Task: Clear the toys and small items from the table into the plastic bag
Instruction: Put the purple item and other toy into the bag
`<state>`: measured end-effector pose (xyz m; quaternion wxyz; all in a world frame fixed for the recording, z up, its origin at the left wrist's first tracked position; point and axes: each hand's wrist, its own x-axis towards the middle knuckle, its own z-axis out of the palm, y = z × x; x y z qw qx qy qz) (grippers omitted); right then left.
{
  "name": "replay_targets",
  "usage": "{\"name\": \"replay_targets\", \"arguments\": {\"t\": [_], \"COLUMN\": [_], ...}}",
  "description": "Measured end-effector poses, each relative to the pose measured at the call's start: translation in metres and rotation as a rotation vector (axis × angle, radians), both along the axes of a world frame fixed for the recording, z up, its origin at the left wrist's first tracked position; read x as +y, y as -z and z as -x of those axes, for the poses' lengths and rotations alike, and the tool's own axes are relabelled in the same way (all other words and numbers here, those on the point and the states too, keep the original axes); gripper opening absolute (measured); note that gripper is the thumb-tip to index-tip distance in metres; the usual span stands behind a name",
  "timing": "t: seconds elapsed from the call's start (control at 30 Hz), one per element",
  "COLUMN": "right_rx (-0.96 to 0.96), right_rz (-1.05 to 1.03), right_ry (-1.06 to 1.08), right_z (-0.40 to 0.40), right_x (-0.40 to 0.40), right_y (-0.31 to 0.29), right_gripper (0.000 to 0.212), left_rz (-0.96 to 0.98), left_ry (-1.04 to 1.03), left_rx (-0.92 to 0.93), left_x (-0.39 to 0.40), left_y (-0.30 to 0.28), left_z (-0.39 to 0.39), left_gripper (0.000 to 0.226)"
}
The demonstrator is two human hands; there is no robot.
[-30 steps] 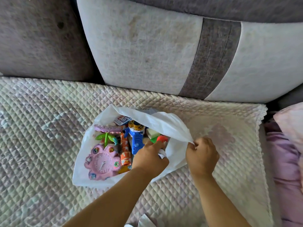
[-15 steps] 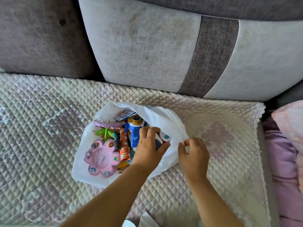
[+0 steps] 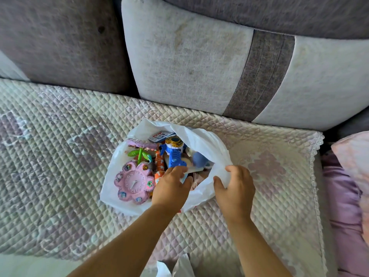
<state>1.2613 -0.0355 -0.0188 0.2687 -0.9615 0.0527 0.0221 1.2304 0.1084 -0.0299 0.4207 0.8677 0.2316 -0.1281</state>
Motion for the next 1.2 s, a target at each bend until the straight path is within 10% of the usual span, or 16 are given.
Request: {"name": "replay_targets", "arguments": {"t": [0.4, 1.2], "right_rx": [0.071, 0.228], "right_rz": [-0.181, -0.005], "right_ry": [-0.463, -1.664], "right_z": [0.079, 0.533], "right_x": [0.1, 0.383], "right_y": [-0.069, -0.137], "right_gripper": [0.028, 0.011], "left_rz": [0.102, -0.051], "left_ry": [-0.208, -1.222], "left_rx": [0.059, 0.247], "left_x": [0.116, 0.227], "left_y": [-0.071, -0.144], "left_z": [0.149, 0.744], "left_gripper": [0.024, 0.01]}}
